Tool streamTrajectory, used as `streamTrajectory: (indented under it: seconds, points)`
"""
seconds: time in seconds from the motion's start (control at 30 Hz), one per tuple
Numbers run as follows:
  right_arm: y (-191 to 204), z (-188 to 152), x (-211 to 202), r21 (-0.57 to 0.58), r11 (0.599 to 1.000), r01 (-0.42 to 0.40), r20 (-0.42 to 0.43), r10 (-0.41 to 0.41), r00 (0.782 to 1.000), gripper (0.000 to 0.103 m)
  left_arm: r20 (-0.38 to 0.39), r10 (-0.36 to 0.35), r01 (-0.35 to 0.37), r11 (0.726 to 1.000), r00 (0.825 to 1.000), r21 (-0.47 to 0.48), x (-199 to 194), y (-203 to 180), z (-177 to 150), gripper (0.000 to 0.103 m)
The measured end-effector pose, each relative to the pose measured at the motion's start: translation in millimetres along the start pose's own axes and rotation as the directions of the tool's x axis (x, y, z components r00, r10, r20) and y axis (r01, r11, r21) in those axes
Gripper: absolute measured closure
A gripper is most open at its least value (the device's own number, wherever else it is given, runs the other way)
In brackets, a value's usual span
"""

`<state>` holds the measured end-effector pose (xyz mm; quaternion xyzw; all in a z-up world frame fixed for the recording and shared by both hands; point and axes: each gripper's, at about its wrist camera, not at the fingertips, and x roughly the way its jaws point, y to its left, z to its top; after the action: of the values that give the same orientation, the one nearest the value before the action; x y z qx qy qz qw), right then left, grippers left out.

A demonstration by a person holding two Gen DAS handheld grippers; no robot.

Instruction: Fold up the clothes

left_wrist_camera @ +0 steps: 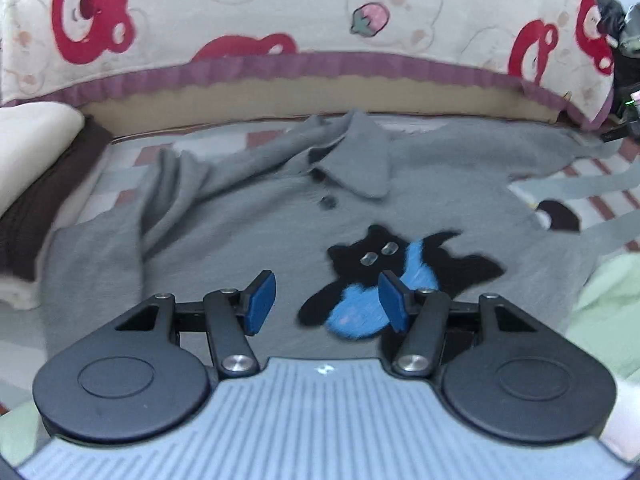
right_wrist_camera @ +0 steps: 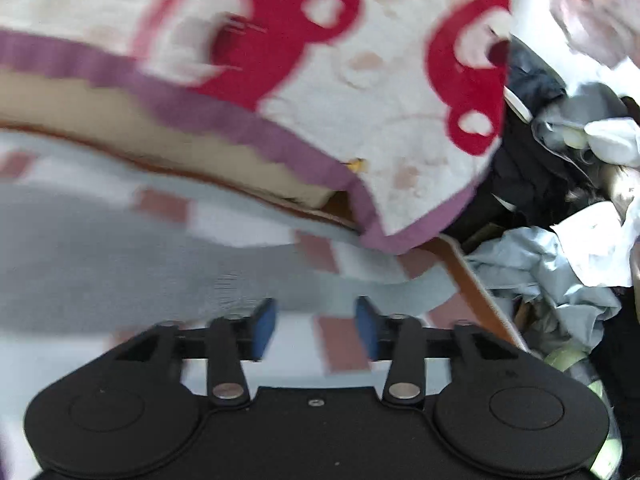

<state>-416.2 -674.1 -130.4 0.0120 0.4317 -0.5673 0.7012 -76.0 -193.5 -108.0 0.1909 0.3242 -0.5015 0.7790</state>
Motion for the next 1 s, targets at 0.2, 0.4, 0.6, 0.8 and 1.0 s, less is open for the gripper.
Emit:
streamTrajectory:
  seconds: [0.2, 0.4, 0.6, 0.8, 1.0]
  points:
    - [39, -47, -83, 0.13, 0.628, -0.767, -0.052, 0.777, 0.627, 0.05, -0.058, -0.131, 0.135, 0.988, 0.99, 0.081, -22, -3, -17, 0.04]
    - [101, -89, -158, -0.276, 0.437, -0.856, -0.172, 0.854, 0.492, 0.053, -0.176, -0.173, 0.226, 0.908, 0.969, 0.353, -45, -40, -48, 0.035]
    - [131, -96, -149, -0.19, 0.451, -0.872, -0.214, 0.848, 0.485, 0.051, -0.274, -0.124, 0.211, 0.926, 0.954, 0.314, -23, -47, -66, 0.03]
    - [140, -96, -144, -0.173, 0.474, -0.863, -0.089, 0.866, 0.493, 0.056, -0.276, 0.0, 0.112, 0.913, 0.961, 0.392, -8, -56, -70, 0.082]
    - [169, -55, -122, -0.126, 0.519, -0.846, -0.057, 0.847, 0.528, 0.068, -0.171, 0.058, -0.022, 0.979, 0.984, 0.201, 12, -20, -18, 0.09]
